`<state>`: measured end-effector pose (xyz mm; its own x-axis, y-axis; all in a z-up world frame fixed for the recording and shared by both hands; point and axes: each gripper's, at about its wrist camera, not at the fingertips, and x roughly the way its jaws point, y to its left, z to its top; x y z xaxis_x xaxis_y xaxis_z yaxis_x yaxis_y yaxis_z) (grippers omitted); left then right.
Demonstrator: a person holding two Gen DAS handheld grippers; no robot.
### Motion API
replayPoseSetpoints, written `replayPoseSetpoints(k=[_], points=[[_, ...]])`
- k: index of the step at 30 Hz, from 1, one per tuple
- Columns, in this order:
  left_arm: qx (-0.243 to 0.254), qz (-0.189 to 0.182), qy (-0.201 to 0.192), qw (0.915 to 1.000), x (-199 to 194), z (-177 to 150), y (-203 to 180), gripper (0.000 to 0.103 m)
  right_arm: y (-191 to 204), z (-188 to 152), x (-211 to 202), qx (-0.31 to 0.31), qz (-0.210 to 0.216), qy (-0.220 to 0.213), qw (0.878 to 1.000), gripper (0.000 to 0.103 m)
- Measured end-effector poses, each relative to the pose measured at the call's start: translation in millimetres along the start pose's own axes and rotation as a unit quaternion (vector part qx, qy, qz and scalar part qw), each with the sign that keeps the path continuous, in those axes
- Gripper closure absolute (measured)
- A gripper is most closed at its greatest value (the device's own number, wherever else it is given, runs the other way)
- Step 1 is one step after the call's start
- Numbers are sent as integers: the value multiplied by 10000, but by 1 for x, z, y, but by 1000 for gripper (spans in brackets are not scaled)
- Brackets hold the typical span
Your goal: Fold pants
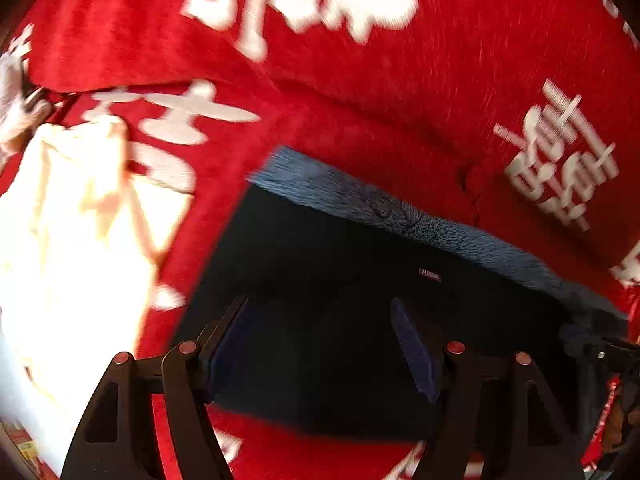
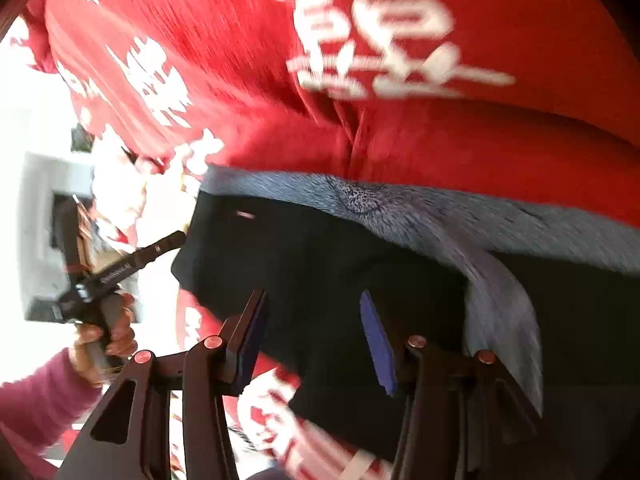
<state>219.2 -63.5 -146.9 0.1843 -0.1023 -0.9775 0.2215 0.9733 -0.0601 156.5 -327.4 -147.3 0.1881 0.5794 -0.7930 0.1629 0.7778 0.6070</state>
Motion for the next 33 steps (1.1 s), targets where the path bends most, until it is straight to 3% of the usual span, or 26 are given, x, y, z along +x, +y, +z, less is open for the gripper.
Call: replayPoseSetpoints(k=[2,4,8,11,15,24,28,33], points=[[71,320,19,9995,25,4,-11,31,-3,12,22,-109,-305,77,9994,52],[181,627,-309,9974,31,8,-20,26,-12,26,27,-14,-406,-16,9992,62],[-9,570,-79,9983,31,15,-11,26,-35,37,-14,615,-402,-776,9943,61],[65,645,60,9979,15,7,-14,26,-53,27,-48,1023,-279,-1028,9890,57],[532,687,120,9961,-10,-21,-36,26,-64,-7,-87,1084,-233,-1141,9873,53],[1289,-38,382,9909,-39,-85,-108,26,-106,-142,-153,1984,-378,-1288,9709,52],[1887,-530,295,9802,-50,-109,-153,26,-120,-222,-174,2522,-518,-1425,9557,52],[2457,-1154,327,9619,-65,-145,-210,26,-136,-332,-180,3495,-470,-1703,9201,51]])
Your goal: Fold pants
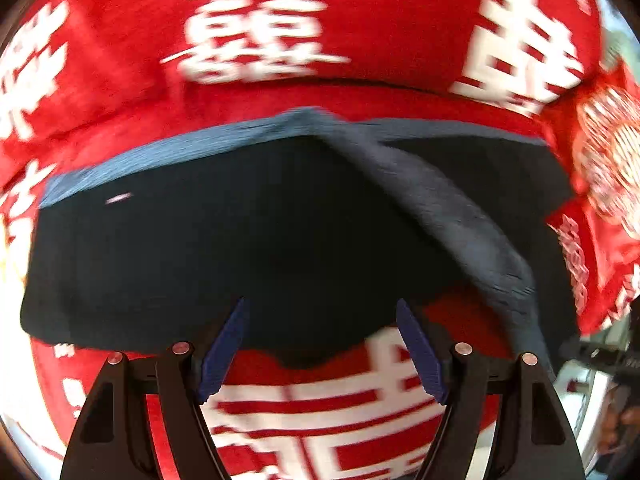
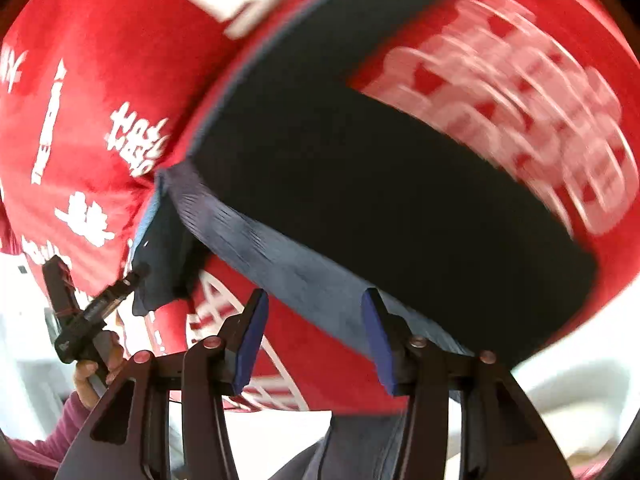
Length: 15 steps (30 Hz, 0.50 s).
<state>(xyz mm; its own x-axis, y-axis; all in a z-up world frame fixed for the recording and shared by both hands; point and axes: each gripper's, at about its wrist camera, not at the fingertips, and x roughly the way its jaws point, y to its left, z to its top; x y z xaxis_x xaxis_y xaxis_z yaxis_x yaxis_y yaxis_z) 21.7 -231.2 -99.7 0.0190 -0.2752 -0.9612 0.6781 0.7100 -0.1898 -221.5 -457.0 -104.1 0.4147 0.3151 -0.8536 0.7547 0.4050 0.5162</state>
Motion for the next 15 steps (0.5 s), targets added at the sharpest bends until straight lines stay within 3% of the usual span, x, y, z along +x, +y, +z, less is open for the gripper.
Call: replayPoseSetpoints(k=[7,13,15], points=[[34,-772,318,9965,27,-4,-71,26,-85,-61,-11,1022,-139,-335,9941,50],[-76,-1078,688,9918,63,7,-105,26,-110,-62,1,1158,182,-228,9928,50],[-137,-1137,750,9906,70,9,-112,26,-117,-57,7,1108,484,-129,9926,51]])
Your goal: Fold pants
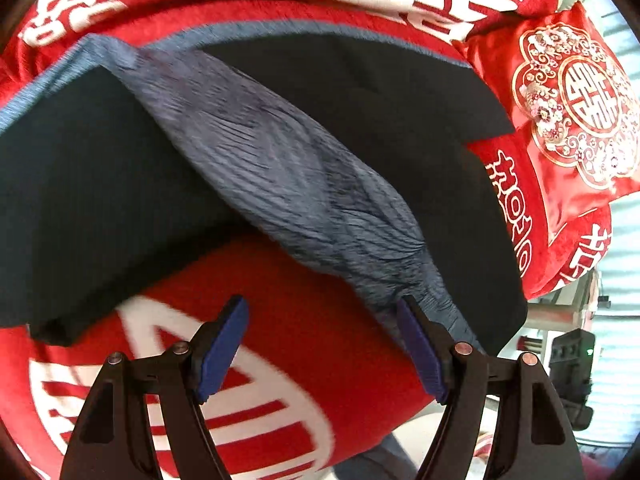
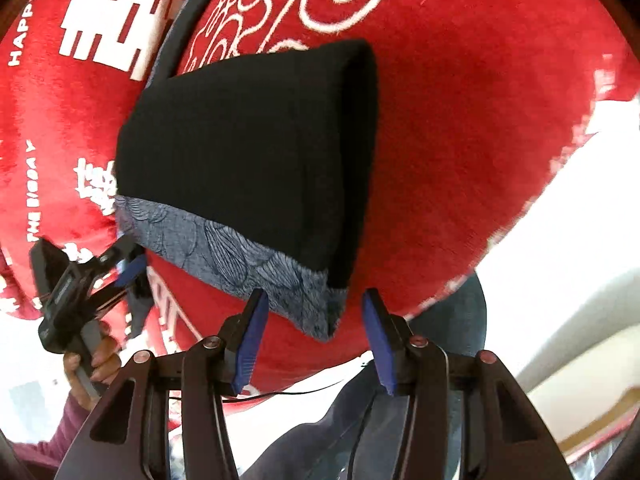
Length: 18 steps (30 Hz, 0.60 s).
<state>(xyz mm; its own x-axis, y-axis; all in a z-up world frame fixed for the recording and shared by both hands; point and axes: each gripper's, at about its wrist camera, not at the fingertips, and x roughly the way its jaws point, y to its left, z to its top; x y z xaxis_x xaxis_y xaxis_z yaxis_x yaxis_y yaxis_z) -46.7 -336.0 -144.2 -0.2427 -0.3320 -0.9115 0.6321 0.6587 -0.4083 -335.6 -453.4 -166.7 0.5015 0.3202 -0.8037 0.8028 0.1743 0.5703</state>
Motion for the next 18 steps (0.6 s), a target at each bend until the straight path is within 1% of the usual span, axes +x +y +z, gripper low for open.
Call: replayPoseSetpoints(k=[1,3,4,5,6,7,8,9,10,12,13,15,18], points=[[-4,0,-34,10000,2,3,-4,26,-2,5,4,-12,301,112,9995,49],[-45,-73,-57,9999,5,4,-9,26,-9,8,11,10,660,314,9973,49],[-136,-75,-43,9999,8,5,-12,26,-15,11,16,117,877,452,9951,49],[-186,-61,-51,9998,9,7,-12,26,-22,11,15,242,1000,505,9934,53],[-232,-99,-55,9997,10,7,-14,30,-26,12,15,394,1056,597,9918,73],[-298,-170,-39,9994,10,8,-16,37,-27,12,13,420,1080,645,9912,86],[-362,-230,-2,9991,11,9,-17,63,-25,13,10,428,1233,654,9893,87],[-414,-330,102,9985,14,11,-18,78,-19,15,4,356,1265,612,9894,88],[-469,-347,180,9981,15,12,-20,78,-10,18,-3,227,1324,599,9891,88],[-462,-320,122,9983,9,15,-26,78,5,25,-13,48,1454,571,9877,88],[-437,-330,67,9985,3,18,-31,78,19,33,-22,-81,1581,518,9860,89],[-390,-354,-100,9986,-11,27,-40,78,38,47,-36,-245,1715,406,9840,89],[-299,-349,-419,9981,-31,51,-56,78,68,86,-58,-528,1963,156,9790,89]])
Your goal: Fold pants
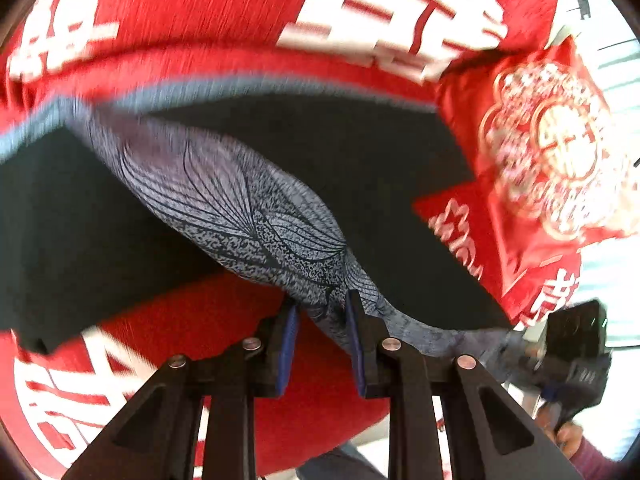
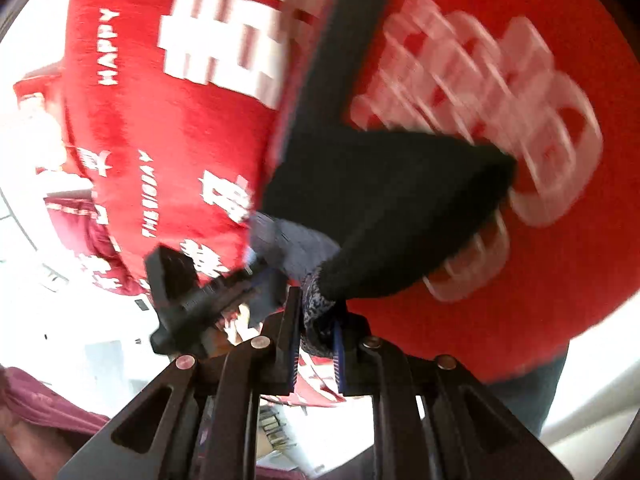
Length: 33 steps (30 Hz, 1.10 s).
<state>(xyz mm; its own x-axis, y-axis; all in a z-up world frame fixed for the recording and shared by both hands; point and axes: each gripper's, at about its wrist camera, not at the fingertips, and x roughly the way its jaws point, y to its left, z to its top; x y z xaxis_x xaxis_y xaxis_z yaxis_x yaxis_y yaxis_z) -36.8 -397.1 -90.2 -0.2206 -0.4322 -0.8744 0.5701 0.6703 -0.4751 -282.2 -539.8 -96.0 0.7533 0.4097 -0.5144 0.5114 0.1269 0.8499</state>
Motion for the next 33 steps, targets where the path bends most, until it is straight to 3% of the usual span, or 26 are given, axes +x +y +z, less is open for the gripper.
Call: replayPoseSetpoints(k=[4,9,10,11,12,17,18,19,20,21,22,24,26,29,32,33], points=[[104,25,-321,9994,-9,42,-17,78,37,64,-10,-425,154,-144,9989,89],[196,255,-632,9975,-9,93,-24,77,61,153,-2,-644,-23,-209,9977,88],[236,358,-657,9969,-8,102,-25,72,63,170,3,-637,-86,-216,9977,88],[264,542,-672,9959,-7,111,-26,52,62,187,6,-627,-158,-211,9977,88],[276,729,-718,9944,-9,117,-25,40,60,202,11,-618,-286,-204,9975,88],[296,994,-919,9903,-24,124,-14,39,57,249,36,-625,-947,-120,9935,84],[266,1151,-914,9888,-23,122,-10,33,58,257,40,-709,-1216,-107,9900,71],[207,1368,-887,9864,-21,119,-3,31,60,261,45,-853,-1560,-75,9840,60],[121,1586,-840,9837,-17,115,5,30,67,264,49,-1058,-1963,-48,9748,39],[32,1817,-772,9803,-12,110,14,30,72,260,49,-1290,-2228,-91,9663,34],[-75,2120,-662,9750,-4,103,28,30,77,251,45,-1508,-2280,-153,9618,34],[-356,2390,-442,9694,7,93,49,30,69,234,37,-1482,-2216,-84,9638,34],[-641,2426,-307,9675,14,82,66,30,53,219,32,-1314,-2347,-64,9631,37],[-802,2537,-245,9636,20,74,79,30,21,209,30,-960,-2354,6,9671,52],[-785,2564,-167,9632,28,72,83,30,-1,211,32,-603,-2162,-153,9744,54],[-741,2566,-113,9636,33,72,83,30,-2,214,35,-556,-2139,-238,9750,65]])
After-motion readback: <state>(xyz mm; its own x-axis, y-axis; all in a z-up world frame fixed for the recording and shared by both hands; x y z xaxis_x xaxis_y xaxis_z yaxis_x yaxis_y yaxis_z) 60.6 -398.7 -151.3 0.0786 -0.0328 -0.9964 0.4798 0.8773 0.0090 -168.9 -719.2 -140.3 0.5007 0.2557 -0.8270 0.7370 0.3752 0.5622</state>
